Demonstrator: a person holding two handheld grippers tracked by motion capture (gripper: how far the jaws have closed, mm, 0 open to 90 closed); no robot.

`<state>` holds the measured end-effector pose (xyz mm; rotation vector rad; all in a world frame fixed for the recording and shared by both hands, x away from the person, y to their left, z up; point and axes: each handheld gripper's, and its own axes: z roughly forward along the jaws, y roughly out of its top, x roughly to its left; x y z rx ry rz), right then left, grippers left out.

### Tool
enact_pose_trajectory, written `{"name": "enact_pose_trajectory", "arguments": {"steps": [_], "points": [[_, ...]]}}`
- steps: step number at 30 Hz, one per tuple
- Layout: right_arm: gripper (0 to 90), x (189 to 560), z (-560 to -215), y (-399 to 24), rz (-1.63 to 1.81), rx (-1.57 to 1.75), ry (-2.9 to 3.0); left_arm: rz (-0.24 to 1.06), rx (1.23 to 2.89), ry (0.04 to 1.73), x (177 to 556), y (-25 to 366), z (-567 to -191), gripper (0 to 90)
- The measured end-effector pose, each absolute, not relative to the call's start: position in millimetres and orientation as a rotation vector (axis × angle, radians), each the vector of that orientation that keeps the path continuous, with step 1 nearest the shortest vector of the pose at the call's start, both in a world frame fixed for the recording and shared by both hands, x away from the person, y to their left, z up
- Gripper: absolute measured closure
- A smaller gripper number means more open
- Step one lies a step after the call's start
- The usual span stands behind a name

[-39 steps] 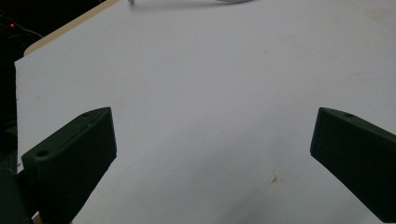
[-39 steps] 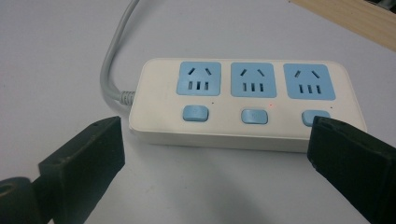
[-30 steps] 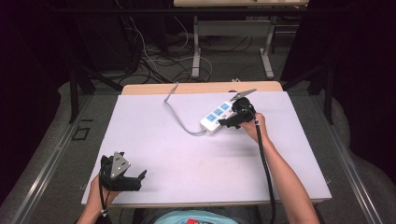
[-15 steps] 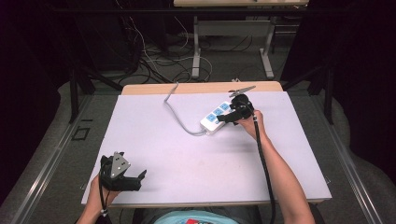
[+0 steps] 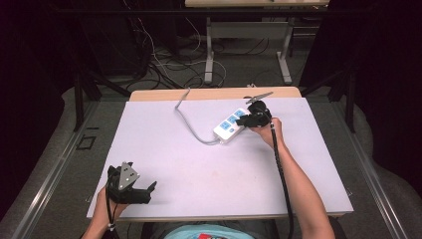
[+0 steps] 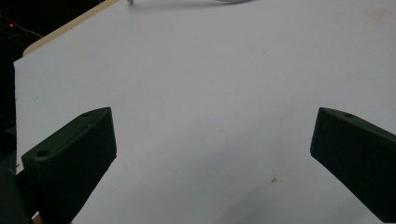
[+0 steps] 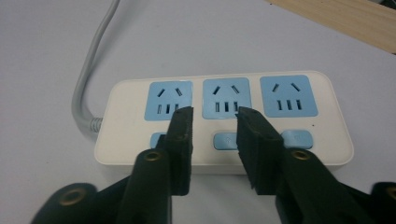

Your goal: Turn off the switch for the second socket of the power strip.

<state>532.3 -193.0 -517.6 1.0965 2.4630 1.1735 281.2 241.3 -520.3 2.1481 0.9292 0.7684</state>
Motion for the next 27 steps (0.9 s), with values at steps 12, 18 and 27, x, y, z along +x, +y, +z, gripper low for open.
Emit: {"name": "enact_pose_trajectory", "arguments": {"steps": [12, 18, 27], "points": [[90.0, 534, -520, -193, 1.176, 1.12, 2.397, 0.765, 2.149, 0.926, 281, 241, -520, 0.2], [90.0, 536, -525, -188, 1.14, 1.124, 2.406, 0.764, 2.15, 0.926, 281, 241, -521, 0.2], [90.0, 537, -530, -183, 1.102, 1.123, 2.397, 0.77, 2.144, 0.927, 281, 241, -521, 0.3]]}}
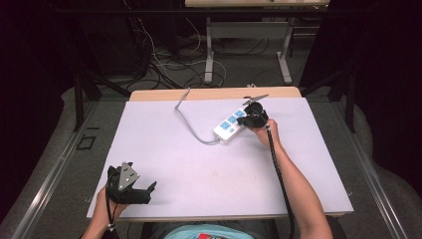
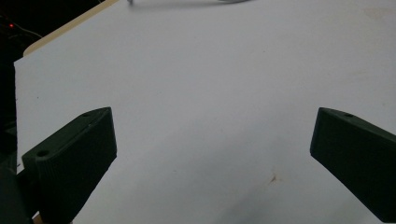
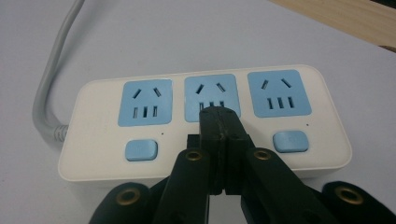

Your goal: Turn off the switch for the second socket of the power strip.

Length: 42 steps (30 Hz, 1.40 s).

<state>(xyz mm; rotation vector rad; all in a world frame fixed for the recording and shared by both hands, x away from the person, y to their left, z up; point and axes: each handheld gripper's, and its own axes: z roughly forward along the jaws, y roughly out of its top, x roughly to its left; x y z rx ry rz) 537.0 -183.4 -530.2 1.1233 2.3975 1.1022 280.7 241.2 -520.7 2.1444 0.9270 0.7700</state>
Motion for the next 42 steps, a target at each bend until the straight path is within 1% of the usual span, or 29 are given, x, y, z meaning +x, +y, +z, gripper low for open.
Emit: {"name": "enact_pose_trajectory", "arguments": {"steps": [3, 42], "points": [[90.0, 537.1, -532.0, -182.5, 1.103, 1.137, 2.403, 0.786, 2.135, 0.923, 280.8, 241.1, -521.2, 0.6], [90.0, 533.6, -536.1, -184.1, 1.127, 1.19, 2.35, 0.777, 2.155, 0.928, 279.9, 240.4, -520.8, 0.7]]}}
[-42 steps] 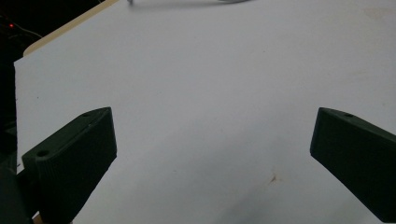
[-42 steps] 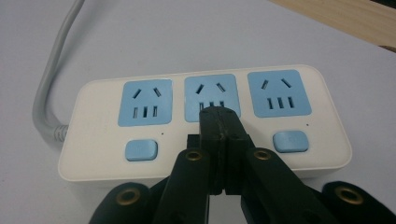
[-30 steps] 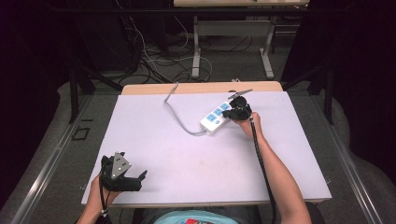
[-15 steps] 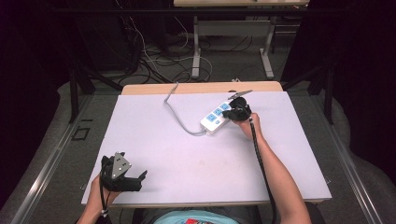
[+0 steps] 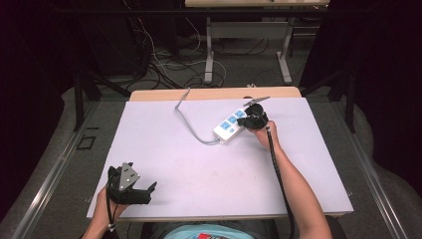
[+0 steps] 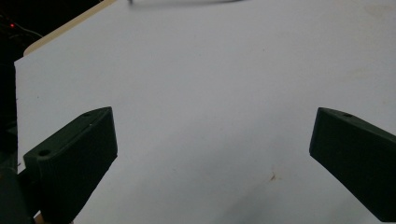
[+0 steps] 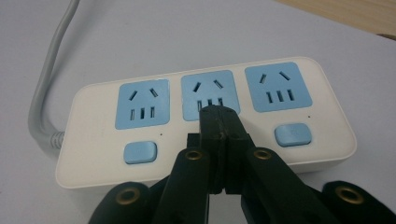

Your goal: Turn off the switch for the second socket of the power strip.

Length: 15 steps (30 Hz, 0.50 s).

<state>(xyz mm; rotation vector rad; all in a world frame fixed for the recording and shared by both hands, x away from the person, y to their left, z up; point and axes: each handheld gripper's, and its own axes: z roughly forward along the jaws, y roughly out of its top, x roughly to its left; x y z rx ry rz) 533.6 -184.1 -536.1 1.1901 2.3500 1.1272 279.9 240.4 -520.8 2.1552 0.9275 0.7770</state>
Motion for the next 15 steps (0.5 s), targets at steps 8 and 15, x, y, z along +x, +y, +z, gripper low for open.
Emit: {"name": "enact_pose_trajectory", "arguments": {"steps": [8, 15], "points": [[90.0, 533.3, -536.3, -182.9, 1.122, 1.178, 2.35, 0.774, 2.16, 0.924, 280.0, 240.0, -520.9, 0.7], [90.0, 532.2, -535.8, -181.4, 1.105, 1.192, 2.347, 0.775, 2.163, 0.926, 280.1, 239.9, -521.0, 0.7]]}}
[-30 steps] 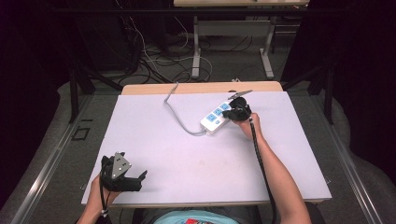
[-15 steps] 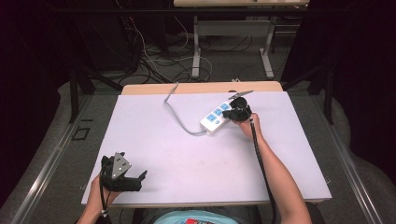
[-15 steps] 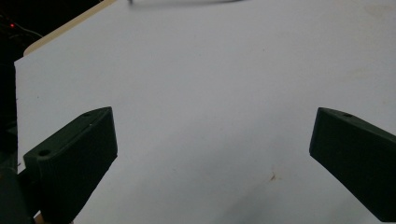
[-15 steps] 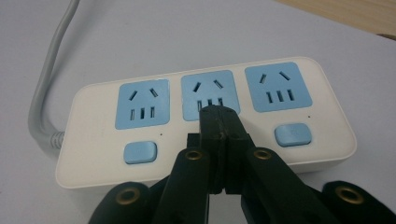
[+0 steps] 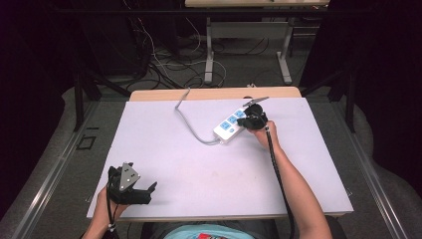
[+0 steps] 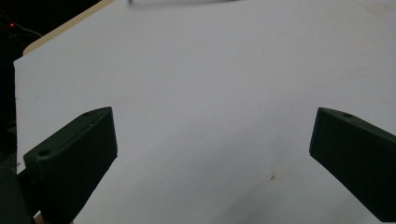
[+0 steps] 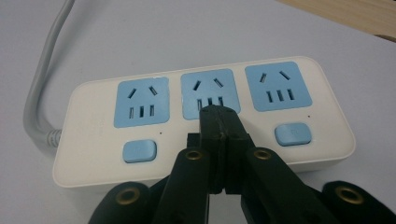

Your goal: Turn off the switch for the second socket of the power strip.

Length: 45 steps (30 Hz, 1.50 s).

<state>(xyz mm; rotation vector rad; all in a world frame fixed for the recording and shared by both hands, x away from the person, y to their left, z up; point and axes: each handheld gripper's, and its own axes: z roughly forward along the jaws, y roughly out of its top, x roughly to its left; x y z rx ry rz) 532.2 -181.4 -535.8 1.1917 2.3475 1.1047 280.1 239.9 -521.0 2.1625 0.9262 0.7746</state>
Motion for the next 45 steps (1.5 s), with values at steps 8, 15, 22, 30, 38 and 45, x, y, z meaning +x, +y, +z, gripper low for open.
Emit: {"name": "enact_pose_trajectory", "arguments": {"steps": [8, 15, 22, 30, 38, 45], "points": [[90.0, 532.6, -536.7, -182.3, 1.106, 1.187, 2.353, 0.782, 2.152, 0.927, 280.2, 238.9, -522.1, 0.7], [90.0, 532.5, -536.7, -182.2, 1.105, 1.19, 2.351, 0.782, 2.153, 0.926, 280.2, 238.9, -522.1, 0.7], [90.0, 532.5, -536.7, -182.3, 1.108, 1.192, 2.351, 0.783, 2.152, 0.927, 280.2, 238.9, -522.2, 0.8], [90.0, 532.5, -536.7, -182.3, 1.108, 1.193, 2.349, 0.775, 2.163, 0.927, 280.1, 238.7, -521.6, 0.8], [90.0, 532.7, -536.7, -182.4, 1.124, 1.199, 2.351, 0.775, 2.161, 0.928, 279.8, 238.9, -521.6, 0.8], [90.0, 532.7, -536.5, -182.5, 1.115, 1.19, 2.354, 0.784, 2.155, 0.922, 280.0, 238.6, -522.1, 0.8]]}}
